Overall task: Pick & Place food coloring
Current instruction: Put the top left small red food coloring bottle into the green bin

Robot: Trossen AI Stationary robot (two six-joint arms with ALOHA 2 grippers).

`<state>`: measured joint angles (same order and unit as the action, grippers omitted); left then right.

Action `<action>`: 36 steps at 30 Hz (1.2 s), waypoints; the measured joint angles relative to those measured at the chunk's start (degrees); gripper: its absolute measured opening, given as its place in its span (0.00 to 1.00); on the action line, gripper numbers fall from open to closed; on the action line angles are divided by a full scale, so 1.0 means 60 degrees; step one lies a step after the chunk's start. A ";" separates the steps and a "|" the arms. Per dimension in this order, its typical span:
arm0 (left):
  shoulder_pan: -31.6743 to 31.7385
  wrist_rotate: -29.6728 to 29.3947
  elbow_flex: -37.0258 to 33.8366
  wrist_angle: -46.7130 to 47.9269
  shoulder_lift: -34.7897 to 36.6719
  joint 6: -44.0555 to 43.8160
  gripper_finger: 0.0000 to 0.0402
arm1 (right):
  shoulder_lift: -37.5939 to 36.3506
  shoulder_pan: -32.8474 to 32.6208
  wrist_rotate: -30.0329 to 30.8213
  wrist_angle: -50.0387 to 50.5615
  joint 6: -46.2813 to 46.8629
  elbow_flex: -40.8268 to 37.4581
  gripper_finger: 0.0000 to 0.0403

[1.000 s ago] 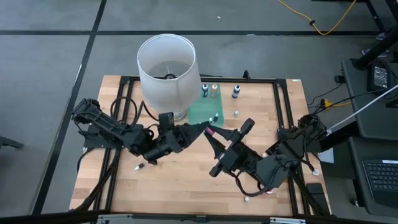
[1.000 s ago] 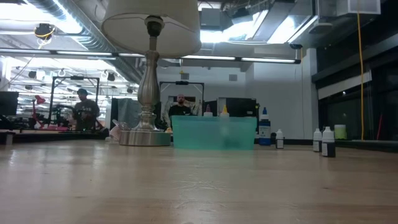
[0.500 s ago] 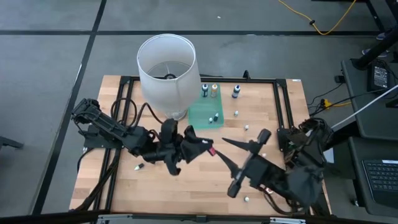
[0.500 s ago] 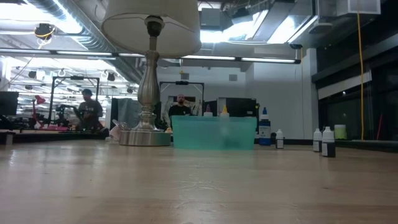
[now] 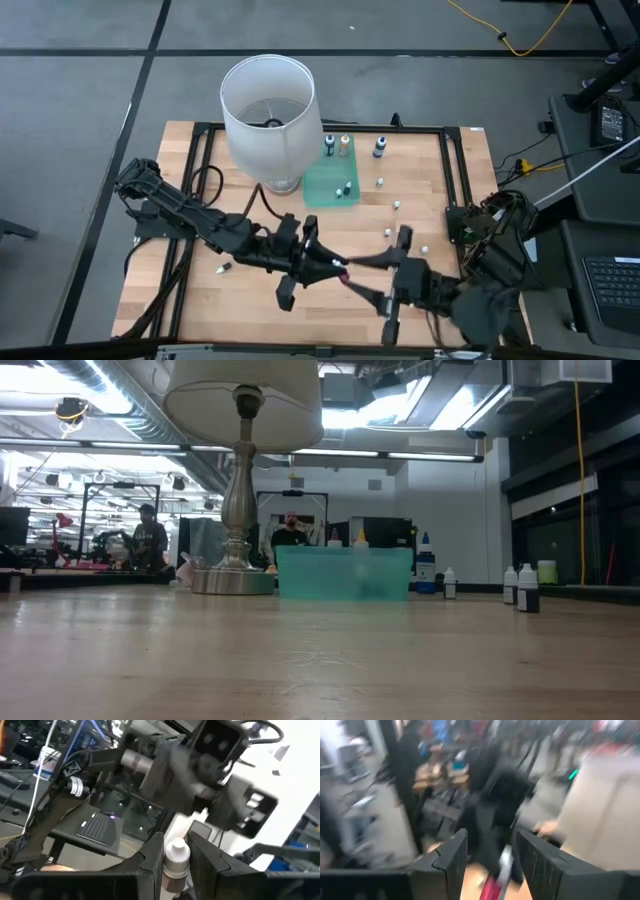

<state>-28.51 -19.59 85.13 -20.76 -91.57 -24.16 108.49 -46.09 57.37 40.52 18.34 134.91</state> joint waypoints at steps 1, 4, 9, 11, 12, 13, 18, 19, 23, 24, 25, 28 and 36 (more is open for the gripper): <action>-0.0002 0.0062 -0.0001 0.0084 0.0000 0.0115 0.17 | 0.0000 0.0000 -0.0383 0.0577 0.0672 0.0000 0.43; -0.0042 0.0139 0.0003 0.0704 0.0000 0.0409 0.17 | 0.0000 0.0000 -0.1422 0.2095 0.2279 0.0000 0.43; -0.0291 -0.0735 0.0003 0.2733 -0.0038 0.0573 0.17 | 0.0000 -0.0288 -0.1656 0.2511 0.2661 0.0000 0.43; -0.0474 -0.1170 0.0003 0.3408 -0.0188 0.0570 0.16 | 0.0000 -0.0502 -0.1409 0.2383 0.2375 0.0000 0.43; -0.0591 -0.1465 0.0003 0.3672 -0.0292 0.0562 0.16 | 0.0000 -0.0596 -0.1259 0.2393 0.2275 0.0000 0.43; -0.0717 -0.1772 0.0003 0.3823 -0.0410 0.0530 0.16 | 0.0000 -0.0688 -0.1118 0.2403 0.2195 0.0000 0.43; -0.1415 -0.3705 0.0003 0.4242 -0.1234 0.0278 0.16 | 0.0000 -0.0914 -0.0759 0.2428 0.2254 0.0000 0.43; -0.1515 -0.4047 0.0003 0.4347 -0.1458 0.0156 0.16 | 0.0000 -0.0929 -0.0762 0.2428 0.2283 0.0000 0.43; -0.1733 -0.4637 0.0003 0.4731 -0.2394 -0.0689 0.16 | 0.0000 -0.0929 -0.0759 0.2430 0.2180 0.0000 0.43; -0.1734 -0.4650 0.0003 0.4848 -0.2644 -0.0924 0.16 | 0.0000 -0.0929 -0.0759 0.2433 0.2152 0.0000 0.43; -0.1726 -0.4681 0.0003 0.4940 -0.2912 -0.1192 0.16 | 0.0000 -0.0927 -0.0762 0.2450 0.2144 0.0000 0.43; -0.1640 -0.4687 0.0003 0.5046 -0.3677 -0.1747 0.16 | 0.0000 -0.0925 -0.0784 0.2594 0.2155 -0.0002 0.43; -0.1472 -0.4909 0.0003 0.4805 -0.5350 -0.2992 0.16 | -0.0003 -0.0976 -0.0866 0.2622 0.2415 -0.0198 0.43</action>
<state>-37.34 -49.04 85.14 8.07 -123.67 -42.11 108.47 -51.94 52.18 56.25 32.83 133.72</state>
